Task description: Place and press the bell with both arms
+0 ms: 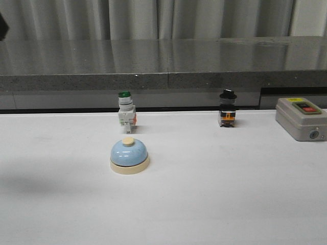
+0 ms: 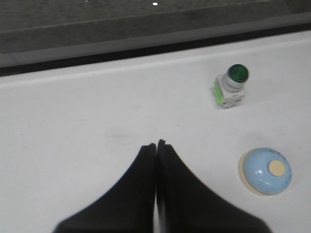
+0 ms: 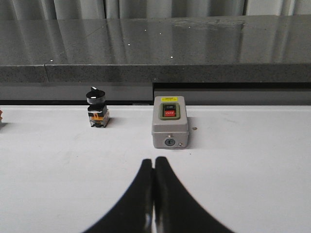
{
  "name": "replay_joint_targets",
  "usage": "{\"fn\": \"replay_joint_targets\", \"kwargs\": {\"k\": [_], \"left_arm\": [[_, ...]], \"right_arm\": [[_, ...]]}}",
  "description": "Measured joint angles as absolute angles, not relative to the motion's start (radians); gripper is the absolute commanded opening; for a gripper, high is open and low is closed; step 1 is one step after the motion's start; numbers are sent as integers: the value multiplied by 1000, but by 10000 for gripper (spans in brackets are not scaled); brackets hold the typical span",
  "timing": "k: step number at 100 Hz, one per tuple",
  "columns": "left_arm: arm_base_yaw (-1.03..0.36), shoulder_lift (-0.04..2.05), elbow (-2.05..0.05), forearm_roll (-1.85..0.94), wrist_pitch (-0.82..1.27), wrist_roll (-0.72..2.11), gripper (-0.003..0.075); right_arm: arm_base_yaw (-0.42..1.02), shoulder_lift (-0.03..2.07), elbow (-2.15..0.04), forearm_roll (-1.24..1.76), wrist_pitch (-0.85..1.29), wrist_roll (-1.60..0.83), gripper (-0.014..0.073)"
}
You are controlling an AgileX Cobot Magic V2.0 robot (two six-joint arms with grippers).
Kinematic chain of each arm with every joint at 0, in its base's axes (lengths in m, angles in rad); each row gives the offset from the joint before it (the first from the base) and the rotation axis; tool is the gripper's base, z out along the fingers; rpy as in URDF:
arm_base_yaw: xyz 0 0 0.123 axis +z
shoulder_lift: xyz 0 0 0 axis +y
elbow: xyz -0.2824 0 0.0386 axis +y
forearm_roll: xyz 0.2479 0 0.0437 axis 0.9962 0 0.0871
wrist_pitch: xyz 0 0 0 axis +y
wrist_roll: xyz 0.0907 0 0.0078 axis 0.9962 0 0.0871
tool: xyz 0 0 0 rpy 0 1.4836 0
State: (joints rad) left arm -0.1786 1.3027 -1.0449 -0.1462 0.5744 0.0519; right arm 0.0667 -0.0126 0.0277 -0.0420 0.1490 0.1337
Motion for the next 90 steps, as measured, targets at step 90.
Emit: {"fn": "replay_joint_targets", "kwargs": {"k": [90], "left_arm": [[-140, 400, -462, -179, 527, 52, -19]], "right_arm": [[67, -13, 28, -42, 149, 134, -68]]}}
